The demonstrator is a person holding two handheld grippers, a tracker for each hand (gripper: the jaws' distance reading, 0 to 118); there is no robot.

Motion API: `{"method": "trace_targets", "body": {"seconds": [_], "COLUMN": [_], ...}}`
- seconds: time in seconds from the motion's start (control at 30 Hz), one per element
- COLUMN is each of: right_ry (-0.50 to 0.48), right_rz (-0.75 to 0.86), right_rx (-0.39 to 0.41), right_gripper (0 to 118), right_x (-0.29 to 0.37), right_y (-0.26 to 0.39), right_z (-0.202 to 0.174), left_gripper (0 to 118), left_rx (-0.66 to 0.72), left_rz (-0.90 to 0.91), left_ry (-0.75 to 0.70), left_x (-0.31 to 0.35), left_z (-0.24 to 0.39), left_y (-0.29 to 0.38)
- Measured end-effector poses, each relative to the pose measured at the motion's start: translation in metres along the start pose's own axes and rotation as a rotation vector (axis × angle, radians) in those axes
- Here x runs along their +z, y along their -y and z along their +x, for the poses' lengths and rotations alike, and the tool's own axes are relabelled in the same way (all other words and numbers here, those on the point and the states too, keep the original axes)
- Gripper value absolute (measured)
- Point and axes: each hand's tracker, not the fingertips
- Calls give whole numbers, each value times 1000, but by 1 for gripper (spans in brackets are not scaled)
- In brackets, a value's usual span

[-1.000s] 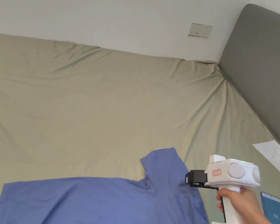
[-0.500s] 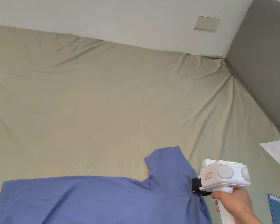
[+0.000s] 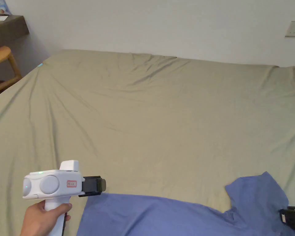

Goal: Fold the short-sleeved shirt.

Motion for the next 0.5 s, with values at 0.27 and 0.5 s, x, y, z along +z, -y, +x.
{"method": "trace_targets", "body": {"seconds": [0.27, 0.5], "right_ry": [-30, -35], "right_rz": [-3, -6], "right_rx": [-35, -33], "right_gripper": [5, 5], "right_x": [4, 1], "right_y": [2, 4], "right_z": [2, -2], "left_gripper": [75, 6], "left_rx": [-117, -282], "left_rz": [-101, -99], "left_ry": [-86, -166], "left_x": [-30, -22], "left_z": [16, 41], "left_y": [15, 20]}}
